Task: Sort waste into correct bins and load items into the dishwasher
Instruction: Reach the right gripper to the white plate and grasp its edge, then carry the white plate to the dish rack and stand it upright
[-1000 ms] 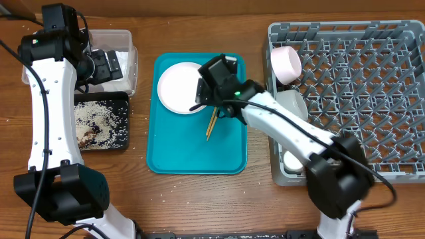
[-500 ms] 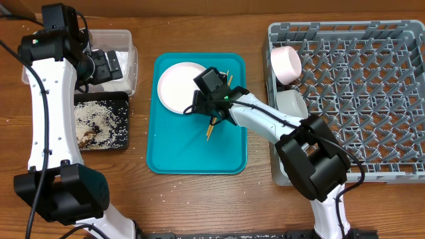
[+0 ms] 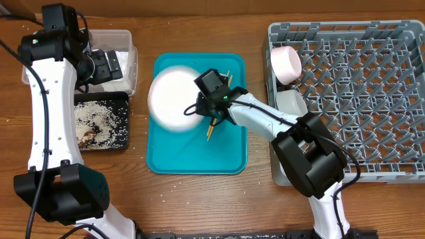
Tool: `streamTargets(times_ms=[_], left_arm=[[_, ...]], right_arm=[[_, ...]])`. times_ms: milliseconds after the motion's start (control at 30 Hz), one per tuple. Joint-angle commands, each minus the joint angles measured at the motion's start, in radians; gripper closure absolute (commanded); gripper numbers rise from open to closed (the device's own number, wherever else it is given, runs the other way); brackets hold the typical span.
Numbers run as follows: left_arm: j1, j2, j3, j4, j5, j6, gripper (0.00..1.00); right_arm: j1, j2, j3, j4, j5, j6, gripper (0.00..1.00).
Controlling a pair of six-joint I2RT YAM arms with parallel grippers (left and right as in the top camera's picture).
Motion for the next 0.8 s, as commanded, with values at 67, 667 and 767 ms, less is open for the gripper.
streamTargets(times_ms=[67,667,767], left_arm=[[0.006,-0.002,0.000,0.000,-0.006,0.023,0.00],[-0.002,-0.002,0.000,0.000,-0.006,0.023,0.00],[-0.002,-0.002,0.000,0.000,-0.006,0.023,0.00]], right_arm=[[-0.014,0.028,0.007,-0.072,0.012,-0.013,0.96],[-0.216,-0.572,0.254,-0.467,0.394,-0.385,0.96],[-0.238,-0.637,0.254,-0.513,0.667,-0.469,0.96]])
